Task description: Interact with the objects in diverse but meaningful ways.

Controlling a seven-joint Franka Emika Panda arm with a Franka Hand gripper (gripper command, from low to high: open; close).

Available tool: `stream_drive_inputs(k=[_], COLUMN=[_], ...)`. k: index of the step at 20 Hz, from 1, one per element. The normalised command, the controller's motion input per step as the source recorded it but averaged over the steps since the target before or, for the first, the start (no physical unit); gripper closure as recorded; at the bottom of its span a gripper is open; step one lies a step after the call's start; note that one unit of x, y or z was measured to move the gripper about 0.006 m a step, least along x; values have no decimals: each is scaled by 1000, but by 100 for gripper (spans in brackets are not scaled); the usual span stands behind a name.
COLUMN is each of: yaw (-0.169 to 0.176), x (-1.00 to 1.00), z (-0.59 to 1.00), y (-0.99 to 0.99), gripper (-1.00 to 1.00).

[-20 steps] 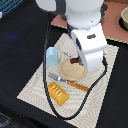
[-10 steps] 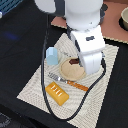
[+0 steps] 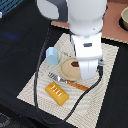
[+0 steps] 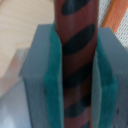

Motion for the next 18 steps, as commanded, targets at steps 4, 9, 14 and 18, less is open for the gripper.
stream_drive_inputs(k=[4, 9, 14, 18], yaw=[-6, -27, -30, -127], x=[556, 495, -111, -262], z=[127, 138, 55, 54], y=[-492, -483, -193, -94], gripper=[100, 100, 100, 100])
